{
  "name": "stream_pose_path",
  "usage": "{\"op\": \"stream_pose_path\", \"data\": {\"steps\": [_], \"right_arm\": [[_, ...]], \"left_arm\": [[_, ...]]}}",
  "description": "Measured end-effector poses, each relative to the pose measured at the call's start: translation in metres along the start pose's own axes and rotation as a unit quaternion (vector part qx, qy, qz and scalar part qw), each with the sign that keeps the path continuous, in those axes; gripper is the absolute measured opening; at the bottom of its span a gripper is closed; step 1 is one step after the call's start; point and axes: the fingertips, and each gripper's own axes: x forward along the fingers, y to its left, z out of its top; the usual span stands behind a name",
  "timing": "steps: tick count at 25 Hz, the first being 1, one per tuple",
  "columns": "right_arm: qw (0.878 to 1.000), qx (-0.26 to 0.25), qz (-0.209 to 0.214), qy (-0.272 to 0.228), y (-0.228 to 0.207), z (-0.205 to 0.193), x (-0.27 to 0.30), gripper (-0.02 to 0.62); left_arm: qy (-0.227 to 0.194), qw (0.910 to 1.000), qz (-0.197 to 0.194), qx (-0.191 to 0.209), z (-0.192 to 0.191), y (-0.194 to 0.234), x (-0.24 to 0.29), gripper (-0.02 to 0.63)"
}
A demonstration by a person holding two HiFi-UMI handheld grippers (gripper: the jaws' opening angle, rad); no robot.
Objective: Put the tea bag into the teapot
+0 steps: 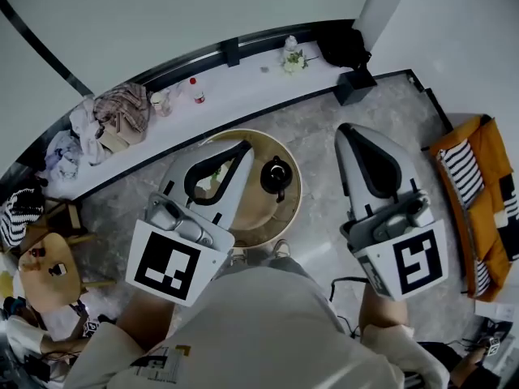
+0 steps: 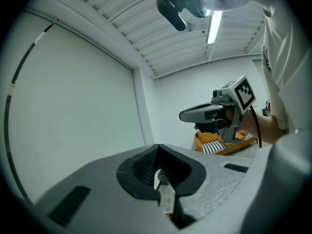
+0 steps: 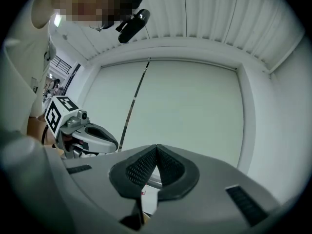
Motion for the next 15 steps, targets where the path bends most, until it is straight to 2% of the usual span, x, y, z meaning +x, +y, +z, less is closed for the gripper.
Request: {"op": "stream_pose_path", "data": {"steps": [3, 7, 12, 15], "right_arm": [[1.0, 0.008, 0.004, -0.011, 0.003, 0.009, -0.013, 0.006], [1.0, 0.018, 0.0, 0.001, 0.009, 0.005, -0.029, 0.006], [0.999, 0.034, 0.019, 0.024, 0.022, -0.015, -0.038, 0.006], [0.998, 0.056, 0.032, 0.023, 0.027, -0.016, -0.043, 0.006]], "left_arm": [[0.004, 1.0, 0.0, 0.008, 0.005, -0.006, -0.008, 0.008], [0.001, 1.0, 0.005, 0.007, 0.005, -0.012, -0.016, 0.008], [0.023, 0.9988, -0.014, 0.042, -0.008, -0.028, -0.014, 0.008], [0.025, 0.9988, -0.012, 0.04, -0.013, -0.031, -0.015, 0.008]]}}
